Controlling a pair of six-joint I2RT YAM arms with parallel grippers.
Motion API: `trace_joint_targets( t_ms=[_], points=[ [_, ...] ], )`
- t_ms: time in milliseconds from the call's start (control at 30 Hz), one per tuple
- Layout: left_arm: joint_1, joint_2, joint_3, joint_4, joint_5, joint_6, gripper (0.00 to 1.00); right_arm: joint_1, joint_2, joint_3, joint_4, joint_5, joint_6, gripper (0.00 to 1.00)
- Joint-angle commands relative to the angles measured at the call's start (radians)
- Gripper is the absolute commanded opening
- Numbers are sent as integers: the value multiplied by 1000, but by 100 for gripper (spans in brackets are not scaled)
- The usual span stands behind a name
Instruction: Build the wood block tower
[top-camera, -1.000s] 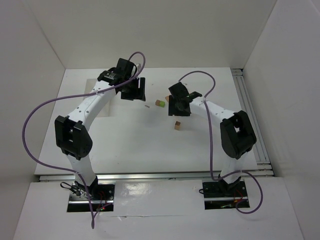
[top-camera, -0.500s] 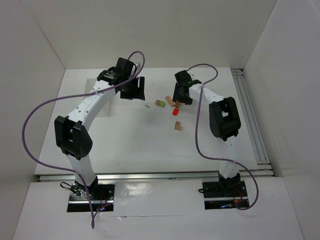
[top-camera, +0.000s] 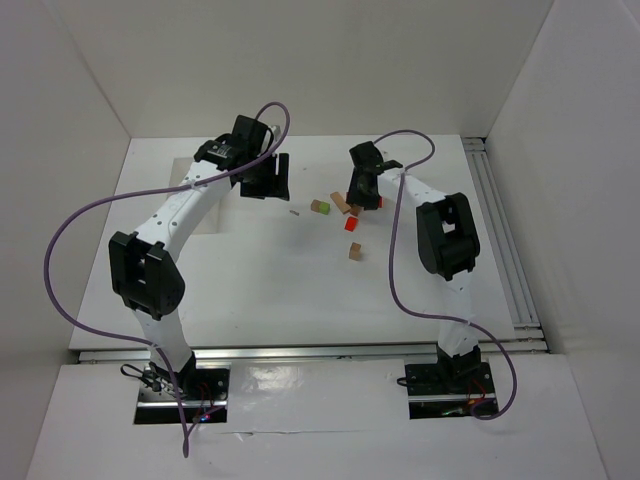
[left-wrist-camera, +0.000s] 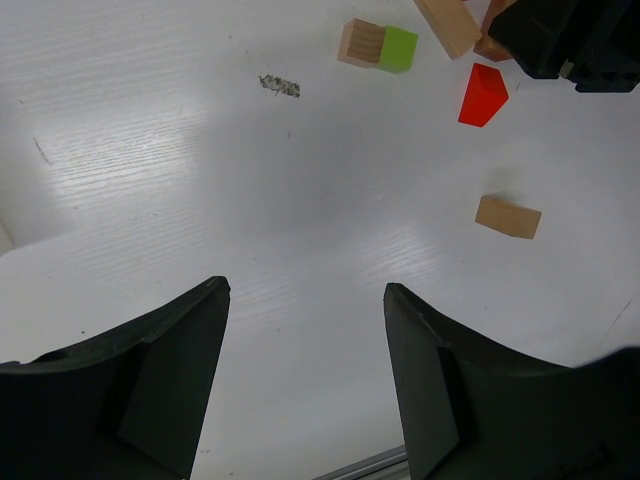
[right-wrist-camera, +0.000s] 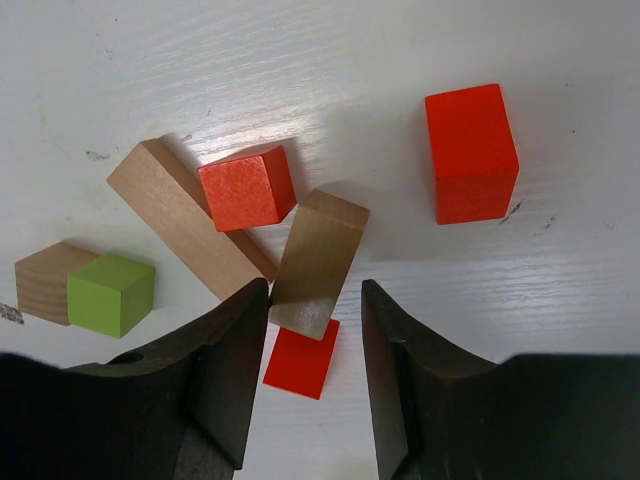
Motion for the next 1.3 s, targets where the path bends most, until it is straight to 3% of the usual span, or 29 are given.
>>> trace_joint_targets(
  t_ms=[0,167,300,433,633,800,933,967,1100,1267],
  points=[
    [-4,-28,-3,24,22,-16,75,-7,25,29,16,-9,2,49],
    [-13,-19,-3,24,22,-16,75,-7,16,40,16,-22,2,63],
    [-13,-10,-3,24,22,-16,75,-7,45,50,16,-12,2,64],
    [-13,-10,-3,24,13,-16,75,-7,56,50,16,-3,2,55],
    [-13,-10,6,24,26,-16,75,2,-13,26,16,27,-27,25],
    [-13,42,69,4,109,-16,75,22,-188,-110,80,-47,-124,21],
    [16,111,123,13,319,-74,79,40,-366,-270,159,-185,-214,21],
    [38,124,135,50,436,-103,79,53,-430,-293,159,-216,-249,21],
    [53,197,182,131,693,-175,80,102,-580,-446,229,-362,-331,22],
    [53,295,221,197,936,-243,80,123,-671,-508,255,-442,-352,22]
  ],
)
